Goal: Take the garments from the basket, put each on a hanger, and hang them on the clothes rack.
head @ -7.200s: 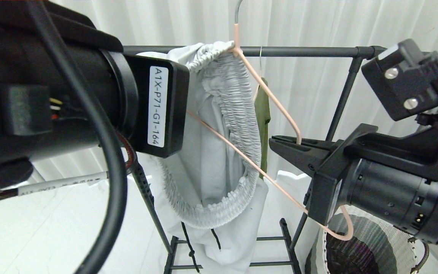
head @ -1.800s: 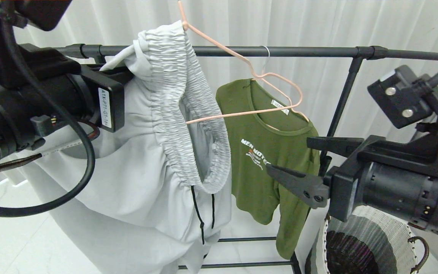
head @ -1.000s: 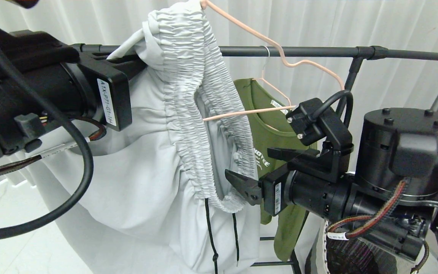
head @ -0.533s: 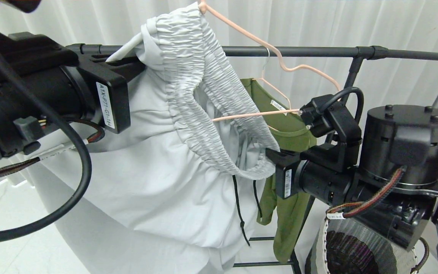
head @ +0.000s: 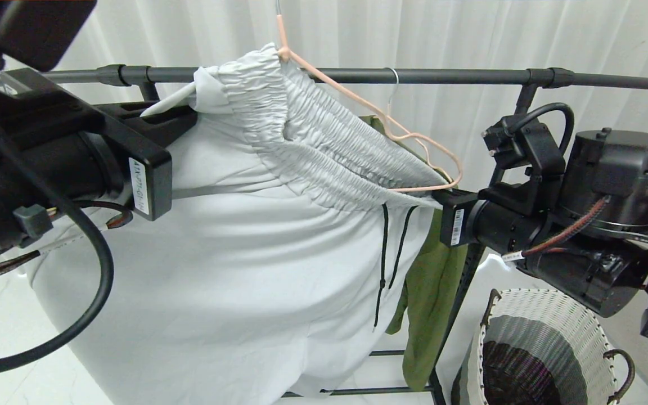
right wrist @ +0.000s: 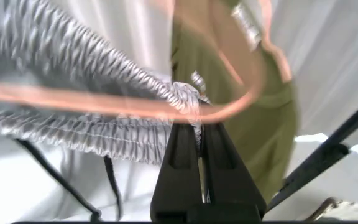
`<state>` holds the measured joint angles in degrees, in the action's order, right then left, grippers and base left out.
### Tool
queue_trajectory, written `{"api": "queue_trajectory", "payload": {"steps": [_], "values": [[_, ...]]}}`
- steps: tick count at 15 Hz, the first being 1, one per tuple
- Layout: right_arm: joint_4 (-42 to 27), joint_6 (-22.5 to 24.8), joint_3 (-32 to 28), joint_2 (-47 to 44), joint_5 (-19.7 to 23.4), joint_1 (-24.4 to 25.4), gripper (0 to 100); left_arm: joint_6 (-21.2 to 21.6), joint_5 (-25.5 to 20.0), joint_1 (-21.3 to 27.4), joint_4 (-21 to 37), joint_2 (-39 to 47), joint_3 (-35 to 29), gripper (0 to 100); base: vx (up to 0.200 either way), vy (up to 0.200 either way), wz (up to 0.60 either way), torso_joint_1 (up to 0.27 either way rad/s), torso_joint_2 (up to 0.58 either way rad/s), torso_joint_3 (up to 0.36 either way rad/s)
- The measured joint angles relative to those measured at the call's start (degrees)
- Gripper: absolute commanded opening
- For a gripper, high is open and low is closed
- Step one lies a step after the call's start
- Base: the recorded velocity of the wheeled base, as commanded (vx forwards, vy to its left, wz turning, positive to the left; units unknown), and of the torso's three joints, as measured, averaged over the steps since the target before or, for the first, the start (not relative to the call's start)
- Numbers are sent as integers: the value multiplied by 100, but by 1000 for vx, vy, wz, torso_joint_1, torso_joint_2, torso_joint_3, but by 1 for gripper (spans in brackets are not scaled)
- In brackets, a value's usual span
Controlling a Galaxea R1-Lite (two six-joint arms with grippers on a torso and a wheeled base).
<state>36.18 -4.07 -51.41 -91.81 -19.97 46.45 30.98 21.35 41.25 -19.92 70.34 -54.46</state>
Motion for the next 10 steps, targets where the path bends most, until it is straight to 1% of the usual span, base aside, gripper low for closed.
{"api": "queue_trajectory", "payload": {"steps": [2, 4, 6, 7, 9, 10], "values": [[18, 22, 6, -12, 12, -150, 0, 347, -38, -210, -383, -24, 157, 0, 0, 0, 0, 0, 0, 0], [52, 22, 9, -17, 12, -249, 0, 655, -252, -451, -692, -26, 355, 0, 0, 0, 0, 0, 0, 0], [126, 22, 9, -20, 13, -288, 0, 917, -514, -700, -841, -37, 527, 0, 0, 0, 0, 0, 0, 0], [128, 27, 9, -20, 18, -290, 0, 983, -573, -794, -874, -39, 578, 0, 0, 0, 0, 0, 0, 0], [129, 99, 9, -22, 45, -284, 0, 1085, -596, -912, -885, -39, 645, 0, 0, 0, 0, 0, 0, 0], [129, 139, 6, -17, 123, -265, 0, 1117, -594, -929, -885, -37, 696, 0, 0, 0, 0, 0, 0, 0]]}}
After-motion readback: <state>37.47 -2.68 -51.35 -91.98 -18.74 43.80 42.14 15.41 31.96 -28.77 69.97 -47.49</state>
